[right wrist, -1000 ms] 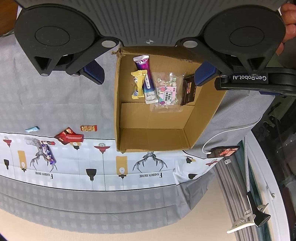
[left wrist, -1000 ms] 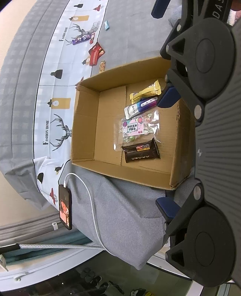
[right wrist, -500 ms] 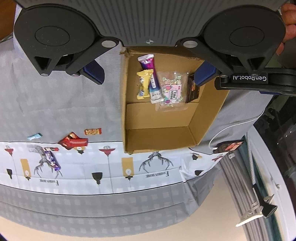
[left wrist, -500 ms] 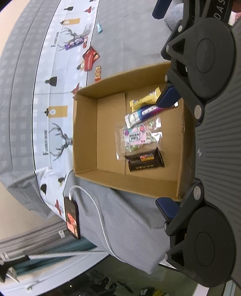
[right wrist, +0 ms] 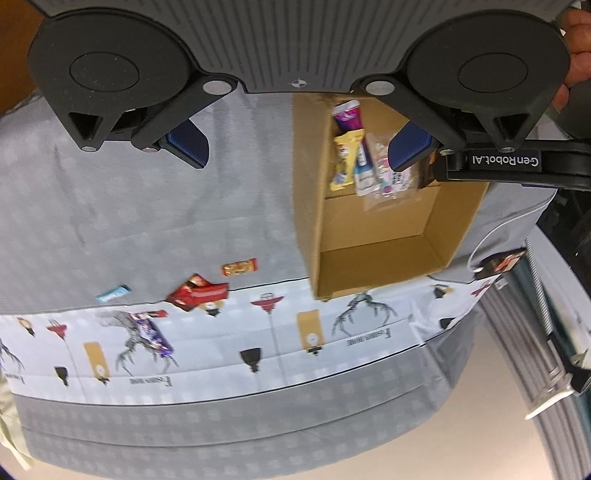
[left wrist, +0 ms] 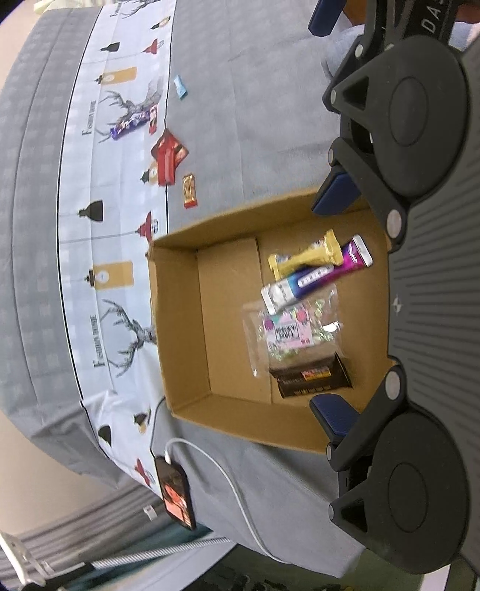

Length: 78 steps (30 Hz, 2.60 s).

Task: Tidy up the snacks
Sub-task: 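Move the left tool to the red packet while the right tool reaches the blue stick pack, then grasp the red packet with the left tool while the right tool grasps the blue stick pack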

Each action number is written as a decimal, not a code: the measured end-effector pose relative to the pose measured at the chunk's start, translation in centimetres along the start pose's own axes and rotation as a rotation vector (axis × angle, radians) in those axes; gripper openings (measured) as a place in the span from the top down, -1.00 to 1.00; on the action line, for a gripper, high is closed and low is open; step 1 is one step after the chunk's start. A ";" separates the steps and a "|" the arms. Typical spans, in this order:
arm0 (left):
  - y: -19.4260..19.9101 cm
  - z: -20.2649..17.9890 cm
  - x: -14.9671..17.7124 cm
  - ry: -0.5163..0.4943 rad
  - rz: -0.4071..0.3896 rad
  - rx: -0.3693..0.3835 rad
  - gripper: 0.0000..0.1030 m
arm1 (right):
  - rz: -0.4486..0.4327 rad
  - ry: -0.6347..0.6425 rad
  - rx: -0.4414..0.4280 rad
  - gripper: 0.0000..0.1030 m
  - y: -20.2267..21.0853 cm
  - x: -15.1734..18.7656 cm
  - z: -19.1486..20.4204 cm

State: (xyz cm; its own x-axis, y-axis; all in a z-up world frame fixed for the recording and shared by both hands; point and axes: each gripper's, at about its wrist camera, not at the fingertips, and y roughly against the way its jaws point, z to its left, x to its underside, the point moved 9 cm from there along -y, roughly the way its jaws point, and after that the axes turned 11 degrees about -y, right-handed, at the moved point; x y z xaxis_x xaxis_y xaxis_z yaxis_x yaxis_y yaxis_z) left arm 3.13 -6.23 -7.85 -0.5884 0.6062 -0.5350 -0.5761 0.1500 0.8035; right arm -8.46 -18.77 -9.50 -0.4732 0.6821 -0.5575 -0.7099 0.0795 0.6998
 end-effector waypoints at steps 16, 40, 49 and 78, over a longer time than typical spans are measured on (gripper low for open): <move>-4.2 -7.0 -6.3 -0.074 0.052 0.116 -0.99 | -0.048 -0.133 0.116 -0.99 -1.1 -4.6 -9.1; -26.9 -20.9 -25.8 -0.428 0.065 0.277 -0.99 | -0.118 -0.256 0.300 -0.99 -15.4 -20.9 -26.9; -36.8 -23.4 -29.1 -0.502 0.108 0.285 -0.99 | -0.074 -0.239 0.367 -0.99 -28.9 -25.2 -29.6; -30.8 -17.5 -29.3 -0.099 0.047 0.477 0.94 | -0.114 -0.153 0.385 0.63 -30.0 -21.9 -28.2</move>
State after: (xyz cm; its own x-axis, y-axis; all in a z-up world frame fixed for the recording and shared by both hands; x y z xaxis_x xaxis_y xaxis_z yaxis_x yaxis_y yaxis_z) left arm 28.21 -42.31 -21.48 -0.5372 0.6887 -0.4869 -0.2123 0.4483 0.8683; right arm 8.48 -56.55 -30.86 -0.2996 0.7506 -0.5889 -0.4928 0.4069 0.7692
